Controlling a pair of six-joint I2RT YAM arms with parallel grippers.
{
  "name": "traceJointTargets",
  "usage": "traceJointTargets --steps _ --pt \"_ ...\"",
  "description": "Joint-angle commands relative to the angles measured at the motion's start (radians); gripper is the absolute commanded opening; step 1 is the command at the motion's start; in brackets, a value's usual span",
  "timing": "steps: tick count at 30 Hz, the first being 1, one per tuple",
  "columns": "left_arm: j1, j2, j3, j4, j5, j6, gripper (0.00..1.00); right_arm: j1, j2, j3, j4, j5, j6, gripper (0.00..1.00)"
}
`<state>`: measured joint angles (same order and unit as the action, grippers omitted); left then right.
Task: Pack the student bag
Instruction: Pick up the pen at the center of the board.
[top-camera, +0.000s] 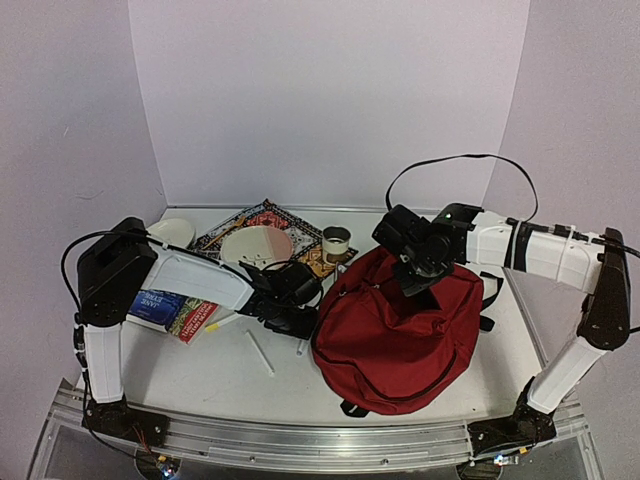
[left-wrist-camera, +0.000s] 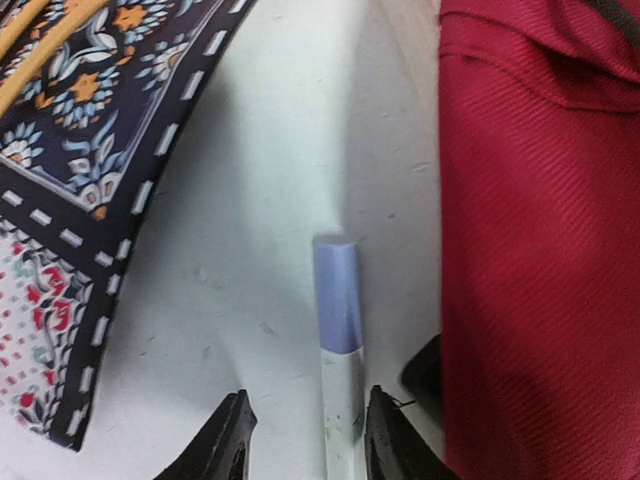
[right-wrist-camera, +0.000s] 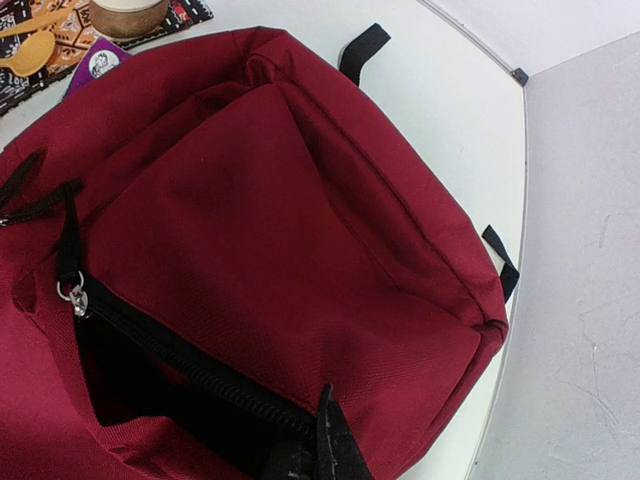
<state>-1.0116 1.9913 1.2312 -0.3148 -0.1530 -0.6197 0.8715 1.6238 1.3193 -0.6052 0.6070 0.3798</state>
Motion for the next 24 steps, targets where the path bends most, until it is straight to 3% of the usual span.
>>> traceJointTargets --steps 1,11,24 --pt "-0.016 0.026 0.018 -0.171 -0.117 -0.002 0.38 0.008 -0.041 0.022 -0.021 0.010 0.016 0.00" --pt "-0.022 -0.042 -0.017 -0.270 -0.189 -0.004 0.22 0.025 -0.051 0.066 -0.020 -0.026 0.004 0.00" --pt "-0.021 0.033 0.025 -0.301 -0.117 0.027 0.22 0.051 -0.047 0.109 -0.024 -0.044 -0.001 0.00"
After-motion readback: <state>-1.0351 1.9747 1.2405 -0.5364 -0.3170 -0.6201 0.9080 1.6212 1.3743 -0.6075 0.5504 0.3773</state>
